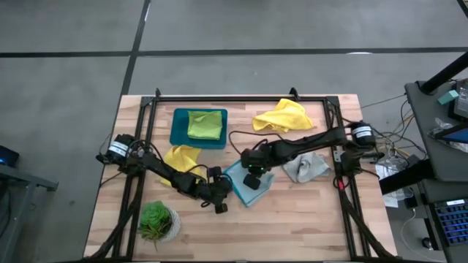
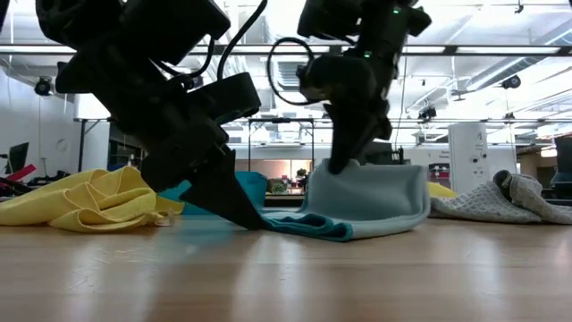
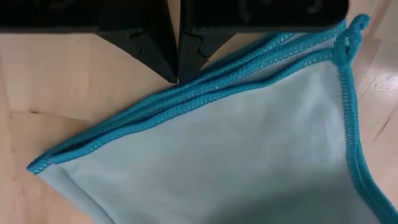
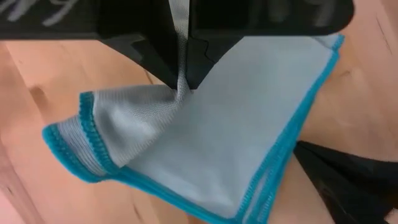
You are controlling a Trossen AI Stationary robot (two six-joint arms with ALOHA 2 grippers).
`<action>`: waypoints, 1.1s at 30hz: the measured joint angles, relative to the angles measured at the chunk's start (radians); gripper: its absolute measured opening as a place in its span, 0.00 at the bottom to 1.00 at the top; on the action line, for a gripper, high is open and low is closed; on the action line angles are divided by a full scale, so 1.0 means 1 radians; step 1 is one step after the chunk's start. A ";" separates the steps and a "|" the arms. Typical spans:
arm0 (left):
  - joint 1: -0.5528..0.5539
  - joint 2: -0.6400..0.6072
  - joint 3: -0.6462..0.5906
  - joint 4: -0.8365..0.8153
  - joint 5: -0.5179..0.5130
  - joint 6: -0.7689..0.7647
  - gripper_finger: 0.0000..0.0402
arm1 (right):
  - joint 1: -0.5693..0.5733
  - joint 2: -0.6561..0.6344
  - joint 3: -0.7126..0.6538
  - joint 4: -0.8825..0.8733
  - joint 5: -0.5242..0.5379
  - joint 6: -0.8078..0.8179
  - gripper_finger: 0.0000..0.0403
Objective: Fold microfiber towels
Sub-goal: Fold the blue microfiber towel
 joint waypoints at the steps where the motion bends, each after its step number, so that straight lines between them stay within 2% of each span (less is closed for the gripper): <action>1: 0.001 0.000 -0.002 0.001 0.000 0.000 0.00 | 0.004 0.013 0.015 -0.003 0.000 0.000 0.03; 14: 0.001 0.001 -0.018 0.040 -0.008 0.025 0.00 | 0.045 0.133 0.142 0.017 -0.001 0.007 0.03; 23: 0.001 0.002 -0.018 0.044 -0.011 0.024 0.00 | 0.051 0.153 0.147 0.074 0.001 0.009 0.04; 26: 0.001 0.002 -0.018 0.045 -0.011 0.024 0.00 | 0.051 0.154 0.146 0.088 0.002 0.009 0.08; 33: 0.001 0.002 -0.018 0.046 -0.011 0.023 0.00 | 0.053 0.154 0.145 0.117 0.001 0.008 0.24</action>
